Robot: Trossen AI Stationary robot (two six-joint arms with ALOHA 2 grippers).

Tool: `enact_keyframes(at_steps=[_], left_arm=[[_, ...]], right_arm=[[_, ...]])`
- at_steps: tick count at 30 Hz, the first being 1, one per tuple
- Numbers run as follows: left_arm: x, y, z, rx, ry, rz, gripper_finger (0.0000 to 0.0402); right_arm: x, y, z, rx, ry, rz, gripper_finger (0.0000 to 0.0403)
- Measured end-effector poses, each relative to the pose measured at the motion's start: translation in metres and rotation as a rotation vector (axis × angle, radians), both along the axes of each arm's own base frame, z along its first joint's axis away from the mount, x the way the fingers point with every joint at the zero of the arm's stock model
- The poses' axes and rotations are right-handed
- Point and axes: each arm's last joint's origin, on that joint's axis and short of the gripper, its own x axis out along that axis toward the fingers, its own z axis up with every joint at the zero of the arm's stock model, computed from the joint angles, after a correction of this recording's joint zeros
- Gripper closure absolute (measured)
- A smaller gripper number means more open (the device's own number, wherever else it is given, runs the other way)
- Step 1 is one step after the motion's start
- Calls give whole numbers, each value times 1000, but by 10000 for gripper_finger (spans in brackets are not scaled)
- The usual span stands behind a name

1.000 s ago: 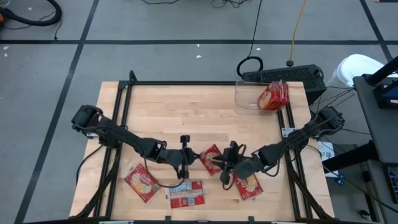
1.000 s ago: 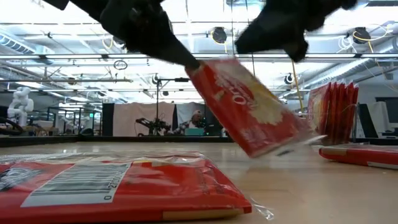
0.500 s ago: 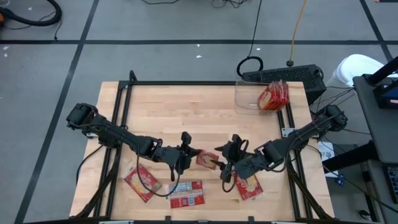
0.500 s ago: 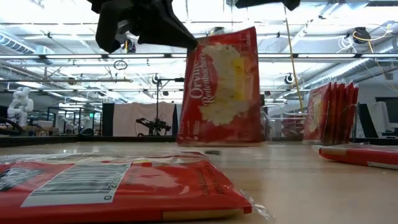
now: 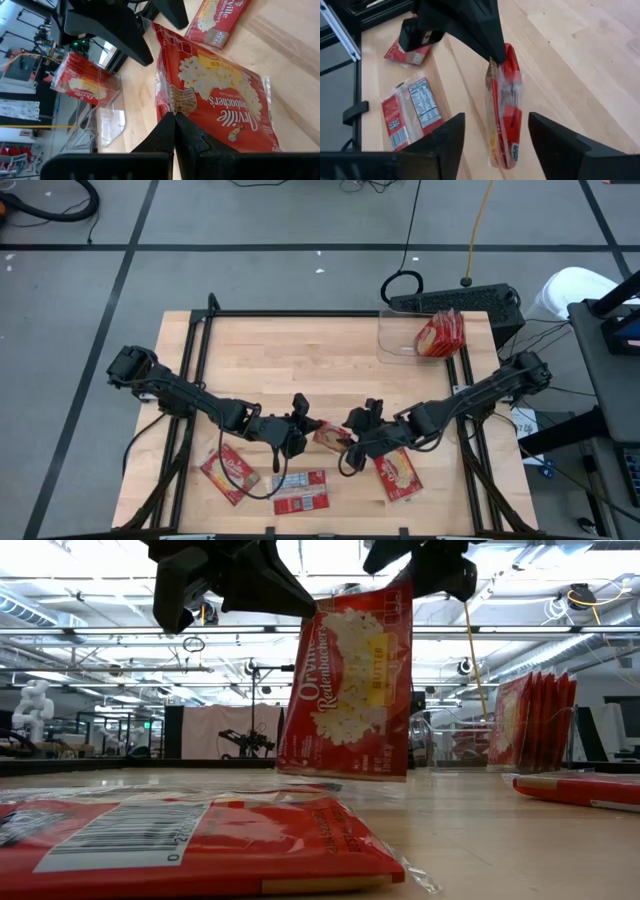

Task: Sort popcorn bags into baskets
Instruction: Put the red popcorn bag into the transparent bin

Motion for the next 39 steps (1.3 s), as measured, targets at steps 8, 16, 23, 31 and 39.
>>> enact_keyframes(at_steps=[8,16,23,31,39], left_arm=[[0,1,0,30,4,-12,394],[3,9,0,35,4,12,394],[5,16,0,36,5,32,394],[7,17,2,31,-20,38,394],[3,6,3,23,-24,8,394]], right_arm=[[4,-9,-2,-22,17,10,277],[6,-21,-10,49,77,71,362],[6,-25,-18,81,71,53,334],[8,-33,-26,97,55,9,273],[4,-35,-38,103,57,-22,379]])
